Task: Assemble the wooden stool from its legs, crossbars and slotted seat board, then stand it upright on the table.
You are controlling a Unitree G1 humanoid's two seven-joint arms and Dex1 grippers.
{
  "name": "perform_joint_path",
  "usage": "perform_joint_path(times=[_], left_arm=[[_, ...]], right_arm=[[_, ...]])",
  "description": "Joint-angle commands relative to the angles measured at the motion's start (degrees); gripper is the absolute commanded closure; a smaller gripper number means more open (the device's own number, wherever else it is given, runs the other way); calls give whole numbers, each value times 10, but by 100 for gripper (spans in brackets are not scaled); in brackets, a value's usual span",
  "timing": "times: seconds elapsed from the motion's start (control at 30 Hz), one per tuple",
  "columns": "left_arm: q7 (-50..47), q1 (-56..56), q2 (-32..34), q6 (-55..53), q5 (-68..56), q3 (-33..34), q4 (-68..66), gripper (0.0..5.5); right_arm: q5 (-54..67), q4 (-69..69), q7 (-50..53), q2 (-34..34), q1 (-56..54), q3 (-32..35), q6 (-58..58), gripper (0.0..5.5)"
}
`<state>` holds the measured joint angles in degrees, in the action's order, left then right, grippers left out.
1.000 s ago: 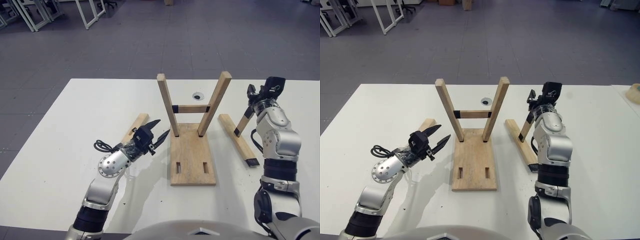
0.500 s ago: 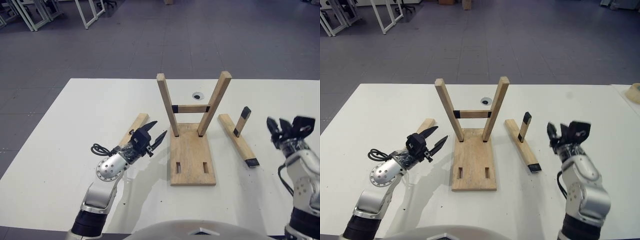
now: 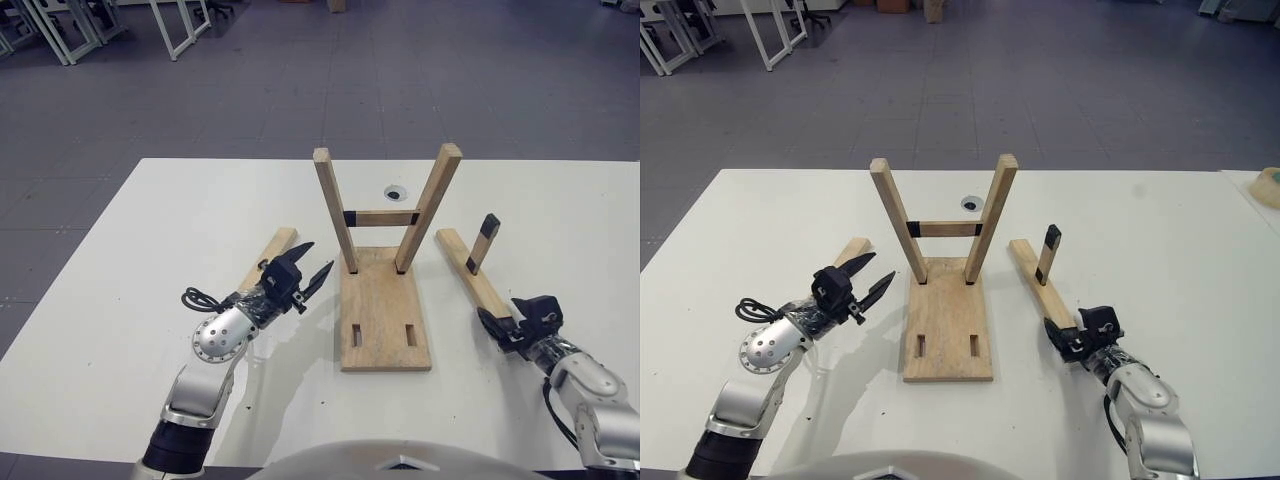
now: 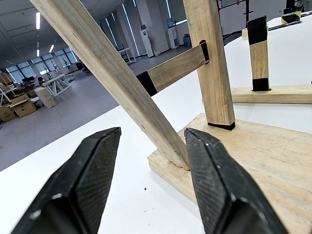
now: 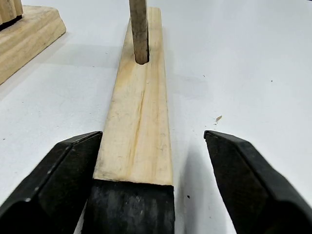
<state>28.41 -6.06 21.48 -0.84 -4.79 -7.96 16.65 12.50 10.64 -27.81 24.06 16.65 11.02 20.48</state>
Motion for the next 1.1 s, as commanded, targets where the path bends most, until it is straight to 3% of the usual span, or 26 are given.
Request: perform_joint_path(times=[0.03,0.2,0.33,0.4,0.47,0.57,0.67,0.77,0.9,1.1], left_arm=[[-1,5,1,-3,6,1,-1,310],[0,12,2,-2,3,5,-5,310],[6,17,-1,-12,-22,17,0,310],[16,25,-5,-48,-79,41,16,310],[29,39,4,-125,-174,75,56,310],[-29,113,17,-280,-390,152,133,310],[-129,208,43,-368,-634,209,152,259],[-220,272,75,-381,-874,218,155,197],[-285,308,98,-382,-1013,195,144,123],[-353,321,88,-381,-1074,134,108,120]], right_arm=[[-4,-9,-1,-1,-9,-12,-10,242],[-7,-14,15,-17,-13,-20,-29,343],[12,14,46,-33,-60,-8,-7,349],[52,24,80,-40,-110,38,31,349],[108,41,105,-31,-168,91,76,349],[205,79,122,1,-277,148,142,349],[308,112,143,30,-363,181,215,349],[451,142,148,48,-428,189,281,349],[610,149,136,68,-453,171,339,349],[740,143,78,93,-483,93,370,349]])
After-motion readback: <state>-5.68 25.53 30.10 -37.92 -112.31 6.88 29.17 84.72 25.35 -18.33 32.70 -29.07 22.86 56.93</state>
